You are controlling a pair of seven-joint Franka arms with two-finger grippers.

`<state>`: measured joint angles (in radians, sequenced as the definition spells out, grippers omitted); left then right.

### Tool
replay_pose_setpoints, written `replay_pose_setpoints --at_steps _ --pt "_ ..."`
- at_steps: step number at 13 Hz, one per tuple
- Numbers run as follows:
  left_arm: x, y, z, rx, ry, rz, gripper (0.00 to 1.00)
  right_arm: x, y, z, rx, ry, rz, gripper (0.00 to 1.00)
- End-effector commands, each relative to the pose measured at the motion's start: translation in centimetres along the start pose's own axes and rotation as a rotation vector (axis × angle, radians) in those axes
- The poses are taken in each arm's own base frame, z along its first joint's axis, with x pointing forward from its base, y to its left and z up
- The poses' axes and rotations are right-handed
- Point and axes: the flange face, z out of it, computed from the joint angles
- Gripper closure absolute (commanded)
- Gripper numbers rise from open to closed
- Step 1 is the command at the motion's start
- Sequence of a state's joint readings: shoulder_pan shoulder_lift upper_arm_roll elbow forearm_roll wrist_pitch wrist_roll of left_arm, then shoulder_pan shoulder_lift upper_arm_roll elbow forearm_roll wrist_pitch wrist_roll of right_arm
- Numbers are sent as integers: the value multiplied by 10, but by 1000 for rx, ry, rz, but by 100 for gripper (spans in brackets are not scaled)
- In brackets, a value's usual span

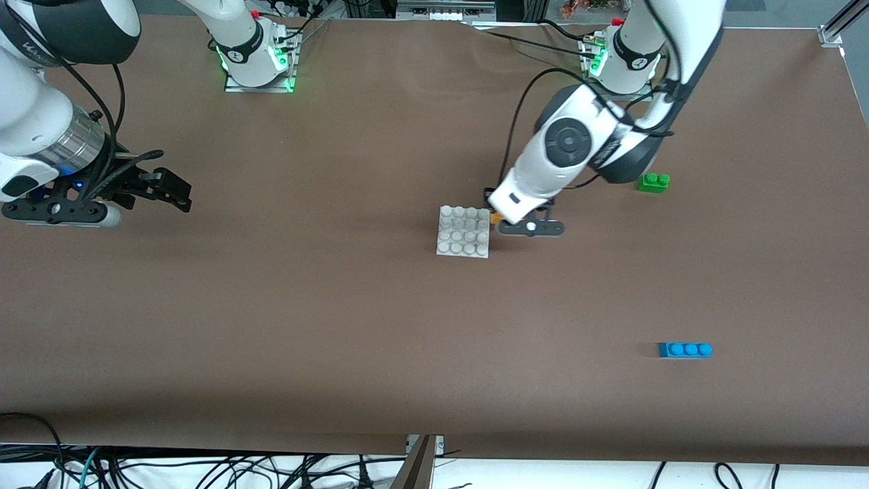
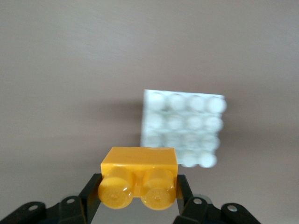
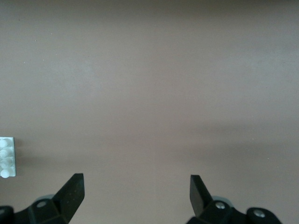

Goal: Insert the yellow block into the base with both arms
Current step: 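Carry the yellow block with the left gripper over the base plate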

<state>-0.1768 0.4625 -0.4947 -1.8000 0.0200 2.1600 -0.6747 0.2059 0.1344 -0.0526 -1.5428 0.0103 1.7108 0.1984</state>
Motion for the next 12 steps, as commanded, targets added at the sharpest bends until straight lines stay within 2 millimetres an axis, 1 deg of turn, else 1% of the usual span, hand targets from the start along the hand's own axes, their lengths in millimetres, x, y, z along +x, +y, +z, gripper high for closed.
replay_pose_setpoints --at_steps 1,3,4,7,9,11,12 --pt "2 45 37 34 -15 -3 51 1 0 -5 1 8 4 0" --pt "-1 64 67 70 -11 -13 51 1 0 -5 1 8 4 0" --pt "-2 71 72 83 5 6 51 1 0 -6 1 9 4 0" --pt "-1 70 75 122 37 39 51 0 0 -7 3 11 4 0" --pt "-1 67 83 151 48 59 51 0 0 -7 3 11 5 0" --pt "-1 66 86 154 43 60 51 0 -1 -6 2 9 4 0" --pt "-2 64 91 158 35 58 51 0 -2 -7 3 11 2 0"
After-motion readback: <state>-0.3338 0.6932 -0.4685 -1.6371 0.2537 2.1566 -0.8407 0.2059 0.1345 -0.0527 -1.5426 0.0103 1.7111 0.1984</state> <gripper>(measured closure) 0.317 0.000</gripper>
